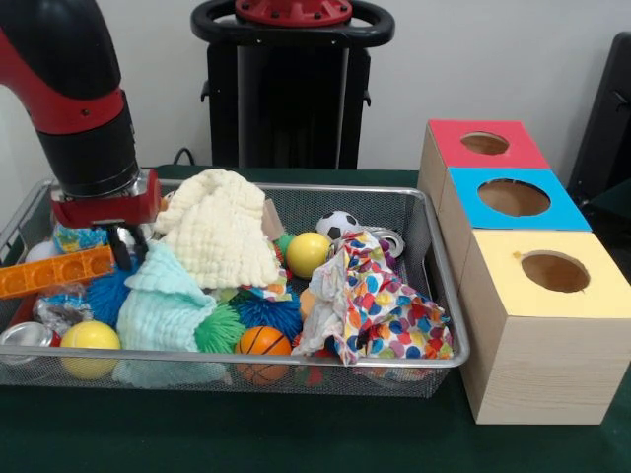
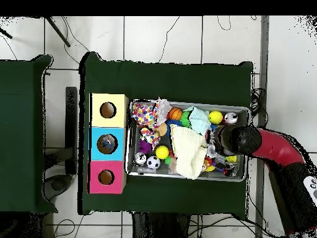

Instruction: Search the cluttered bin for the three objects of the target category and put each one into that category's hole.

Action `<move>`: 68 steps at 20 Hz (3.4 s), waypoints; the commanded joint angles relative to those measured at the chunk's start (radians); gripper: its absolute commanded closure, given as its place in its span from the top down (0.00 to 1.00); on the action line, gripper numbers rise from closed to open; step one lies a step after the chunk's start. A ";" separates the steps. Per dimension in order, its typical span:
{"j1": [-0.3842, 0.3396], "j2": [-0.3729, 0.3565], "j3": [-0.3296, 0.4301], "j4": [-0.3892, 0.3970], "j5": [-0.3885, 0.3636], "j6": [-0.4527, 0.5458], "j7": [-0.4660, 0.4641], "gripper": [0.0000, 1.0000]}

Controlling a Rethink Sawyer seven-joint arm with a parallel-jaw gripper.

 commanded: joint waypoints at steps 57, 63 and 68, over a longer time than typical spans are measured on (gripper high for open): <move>0.022 0.039 -0.072 -0.119 -0.101 -0.094 -0.083 1.00; 0.028 0.023 -0.059 -0.104 -0.081 -0.078 -0.080 1.00; 0.024 0.018 -0.049 -0.092 -0.070 -0.075 -0.080 1.00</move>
